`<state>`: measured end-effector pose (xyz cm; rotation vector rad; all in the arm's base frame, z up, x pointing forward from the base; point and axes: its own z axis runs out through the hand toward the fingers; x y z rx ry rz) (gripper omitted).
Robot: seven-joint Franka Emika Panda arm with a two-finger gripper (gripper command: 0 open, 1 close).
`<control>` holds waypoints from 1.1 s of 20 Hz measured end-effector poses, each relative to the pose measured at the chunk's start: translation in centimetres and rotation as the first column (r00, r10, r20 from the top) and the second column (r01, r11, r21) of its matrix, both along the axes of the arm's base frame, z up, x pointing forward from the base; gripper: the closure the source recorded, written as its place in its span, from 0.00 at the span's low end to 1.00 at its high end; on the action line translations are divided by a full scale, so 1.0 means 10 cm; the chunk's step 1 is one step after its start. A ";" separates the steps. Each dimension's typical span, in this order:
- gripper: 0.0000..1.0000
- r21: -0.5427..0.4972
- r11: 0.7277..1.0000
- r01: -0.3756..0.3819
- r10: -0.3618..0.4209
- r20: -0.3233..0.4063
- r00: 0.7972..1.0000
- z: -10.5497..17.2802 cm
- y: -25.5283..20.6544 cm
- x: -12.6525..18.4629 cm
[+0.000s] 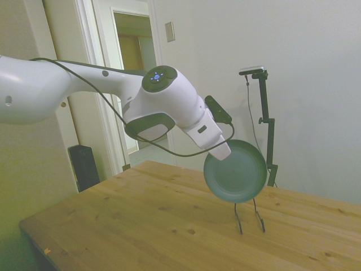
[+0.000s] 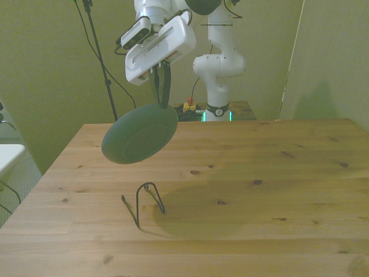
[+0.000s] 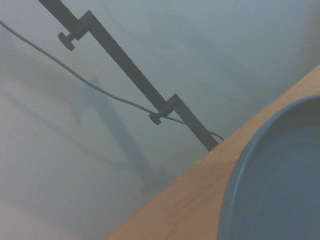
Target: Load the plate
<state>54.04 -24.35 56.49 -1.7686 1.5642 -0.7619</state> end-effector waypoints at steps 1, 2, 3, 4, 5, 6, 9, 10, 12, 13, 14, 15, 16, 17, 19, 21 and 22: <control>1.00 0.007 1.000 -0.005 0.005 0.012 1.000 -0.02 -0.05 0.03; 1.00 0.011 1.000 -0.011 0.011 0.027 1.000 -0.04 -0.08 0.05; 1.00 0.013 1.000 -0.017 0.016 0.038 0.999 -0.08 -0.11 0.07; 1.00 0.014 1.000 -0.024 0.023 0.047 0.999 -0.12 -0.12 0.08; 1.00 0.015 0.999 -0.031 0.030 0.054 0.998 -0.16 -0.12 0.09; 1.00 0.015 0.999 -0.037 0.036 0.062 0.997 -0.20 -0.13 0.10; 1.00 0.012 0.999 -0.051 0.049 0.104 0.993 -0.31 -0.13 0.09; 1.00 0.012 0.998 -0.057 0.055 0.118 0.991 -0.33 -0.13 0.08; 1.00 0.011 0.998 -0.066 0.064 0.147 0.987 -0.39 -0.13 0.06; 1.00 0.008 0.997 -0.071 0.069 0.161 0.985 -0.43 -0.14 0.05; 1.00 0.005 0.997 -0.075 0.073 0.172 0.982 -0.47 -0.14 0.04; 1.00 0.001 0.997 -0.078 0.077 0.180 0.981 -0.51 -0.14 0.02; 1.00 -0.003 0.997 -0.081 0.080 0.184 0.980 -0.55 -0.15 0.01; 1.00 -0.005 0.996 -0.083 0.083 0.188 0.979 -0.59 -0.15 -0.01; 1.00 -0.010 0.996 -0.086 0.087 0.193 0.977 -0.65 -0.15 -0.01; 1.00 -0.011 0.996 -0.085 0.086 0.195 0.977 -0.70 -0.17 -0.01; 1.00 -0.012 0.996 -0.085 0.086 0.195 0.977 -0.73 -0.18 -0.01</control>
